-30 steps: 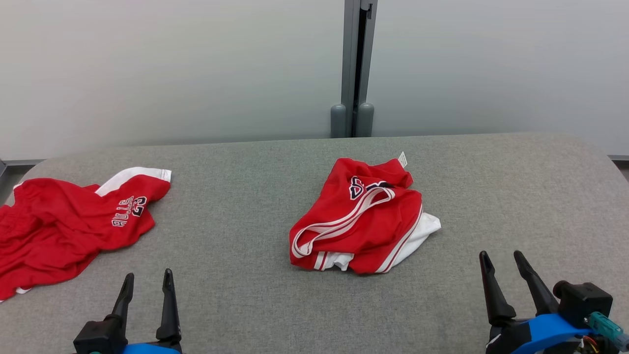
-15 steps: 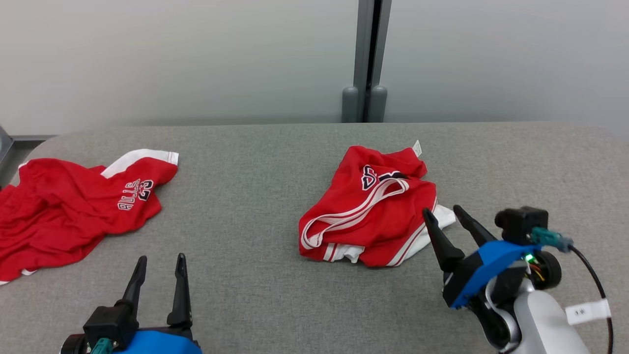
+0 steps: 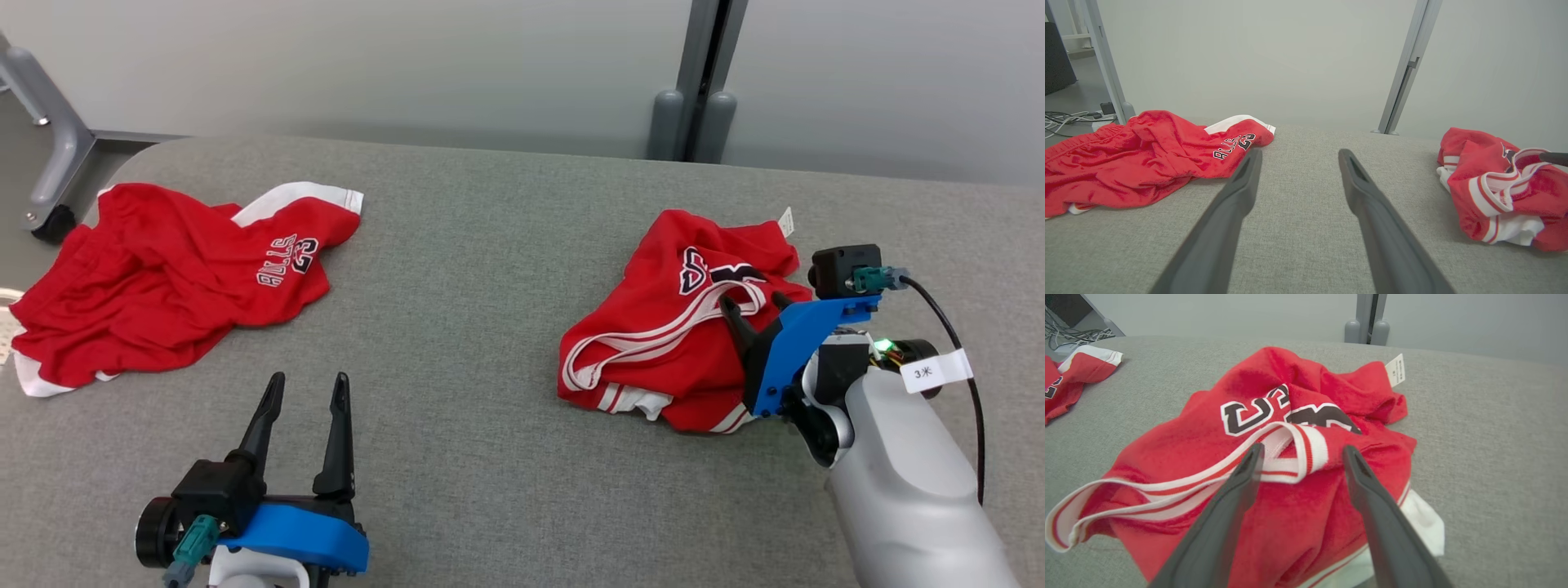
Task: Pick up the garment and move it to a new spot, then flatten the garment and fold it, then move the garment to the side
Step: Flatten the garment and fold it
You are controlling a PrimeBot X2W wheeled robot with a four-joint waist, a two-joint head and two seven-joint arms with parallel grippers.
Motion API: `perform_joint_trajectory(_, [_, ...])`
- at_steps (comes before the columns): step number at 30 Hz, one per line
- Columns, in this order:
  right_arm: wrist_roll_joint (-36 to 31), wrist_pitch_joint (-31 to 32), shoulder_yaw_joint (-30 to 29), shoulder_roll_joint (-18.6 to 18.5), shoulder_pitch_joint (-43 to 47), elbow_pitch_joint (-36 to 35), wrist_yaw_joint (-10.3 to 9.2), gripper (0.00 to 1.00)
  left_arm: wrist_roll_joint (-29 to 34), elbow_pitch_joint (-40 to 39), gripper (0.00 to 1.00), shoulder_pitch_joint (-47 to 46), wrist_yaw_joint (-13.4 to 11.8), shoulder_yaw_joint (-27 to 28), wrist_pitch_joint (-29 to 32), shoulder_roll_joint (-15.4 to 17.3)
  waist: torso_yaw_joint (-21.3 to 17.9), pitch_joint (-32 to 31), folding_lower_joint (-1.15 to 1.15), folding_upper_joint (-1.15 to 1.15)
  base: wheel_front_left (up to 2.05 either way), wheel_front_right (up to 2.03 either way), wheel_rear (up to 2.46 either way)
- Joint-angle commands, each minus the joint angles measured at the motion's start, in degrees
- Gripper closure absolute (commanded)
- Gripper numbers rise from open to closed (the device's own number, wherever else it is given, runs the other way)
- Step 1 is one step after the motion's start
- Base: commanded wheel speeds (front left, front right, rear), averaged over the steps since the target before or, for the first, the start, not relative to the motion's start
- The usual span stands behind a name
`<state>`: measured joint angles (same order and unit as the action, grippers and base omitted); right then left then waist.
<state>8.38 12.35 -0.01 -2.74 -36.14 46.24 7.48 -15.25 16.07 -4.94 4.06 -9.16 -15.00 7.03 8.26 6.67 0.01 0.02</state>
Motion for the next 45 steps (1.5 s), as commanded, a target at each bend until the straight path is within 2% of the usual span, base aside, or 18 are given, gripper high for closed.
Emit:
perform_joint_trajectory(1, [-0.5, -0.8, -0.2, -0.3, -1.7, 1.0, 0.03, 0.0, 0.3, 0.0, 0.0, -0.7, 0.2, 0.0, -0.3, 0.0, 0.9, 0.8, -0.01, -0.02, 0.0, 0.0, 0.0])
perform_joint_trajectory(8, [-8.0, -2.9, -4.6, -0.3, -5.0, 9.1, 0.02, 0.0, 0.9, 0.1, 0.0, -1.3, 0.8, -0.1, -0.3, -0.7, 2.2, 1.5, -0.01, -0.02, 0.0, 0.0, 0.0])
perform_joint_trajectory(9, [-8.9, -3.1, -5.6, -0.3, -5.3, 9.9, 0.02, 0.02, 0.9, 0.2, 0.0, -1.2, 0.9, -0.2, -0.3, -0.8, 2.3, 1.5, -0.01, -0.02, 0.0, 0.0, 0.0])
perform_joint_trajectory(10, [-9.5, -3.6, -6.4, -0.3, -5.5, 10.6, 0.03, 0.47, 1.0, 0.2, 0.0, -1.2, 0.9, -0.2, -0.3, -0.9, 2.3, 1.6, -0.01, -0.02, 0.0, 0.0, 0.0])
perform_joint_trajectory(11, [-10.5, -4.1, -7.3, -0.3, -5.6, 11.1, 0.03, 0.81, 1.1, 0.2, 0.0, -1.2, 0.9, -0.2, -0.3, -1.0, 2.3, 1.6, -0.01, -0.02, 0.0, 0.0, 0.0])
perform_joint_trajectory(12, [-11.5, -4.3, -8.0, -0.3, -5.7, 11.7, 0.02, 1.0, 1.1, 0.2, 0.0, -1.1, 1.0, -0.2, -0.3, -1.0, 2.3, 1.6, -0.01, -0.02, 0.0, 0.0, 0.0])
perform_joint_trajectory(19, [-14.8, -7.1, -11.4, -0.3, -7.8, 14.1, 0.02, 1.0, 1.2, 0.5, 0.0, -1.2, 1.4, 0.0, -0.3, -1.4, 1.8, 0.7, -0.01, -0.02, 0.0, 0.0, 0.0])
perform_joint_trajectory(23, [-14.3, -11.3, -9.5, -0.3, -10.8, 13.5, 0.03, 1.0, 1.3, 0.6, 0.0, -1.1, 1.6, 0.1, -0.3, -1.7, 1.7, -0.2, -0.01, -0.02, 0.0, 0.0, 0.0])
perform_joint_trajectory(26, [-11.6, -15.5, -3.8, -0.2, -14.0, 12.5, 0.02, 1.0, 1.4, 0.4, 0.0, -1.0, 1.6, 0.2, -0.3, -1.9, 1.9, -0.9, -0.01, -0.02, 0.0, 0.0, 0.0])
perform_joint_trajectory(29, [-5.3, -18.5, 4.1, -0.2, -17.1, 10.3, 0.02, 1.0, 1.6, 0.2, 0.0, -1.0, 1.7, 0.4, -0.3, -2.0, 2.3, -1.6, -0.01, -0.02, 0.0, 0.0, 0.0])
perform_joint_trajectory(33, [2.5, -20.9, 15.2, -0.2, -20.6, 3.8, 0.03, 1.0, 1.8, -0.2, 0.0, -0.4, 1.7, 0.7, -0.3, -2.1, 2.7, -2.2, -0.01, -0.02, 0.0, 0.0, 0.0])
perform_joint_trajectory(36, [7.1, -22.3, 20.8, -0.3, -23.0, -1.7, 0.02, 1.0, 1.9, -0.6, 0.0, -0.2, 1.7, 1.0, -0.3, -2.2, 2.9, -2.4, -0.01, -0.02, 0.0, 0.0, 0.0])
perform_joint_trajectory(41, [12.2, -23.7, 25.2, -0.3, -26.8, -9.0, 0.02, 1.0, 2.1, -0.9, 0.0, 0.1, 1.7, 1.6, -0.3, -2.3, 2.8, -2.7, -0.01, -0.02, 0.0, 0.0, 0.0])
perform_joint_trajectory(45, [14.1, -23.9, 23.7, -0.4, -29.5, -11.9, 0.02, 1.0, 2.1, -1.5, 0.0, 0.6, 1.5, 2.2, -0.3, -2.3, 2.1, -2.6, -0.01, -0.02, 0.0, 0.0, 0.0])
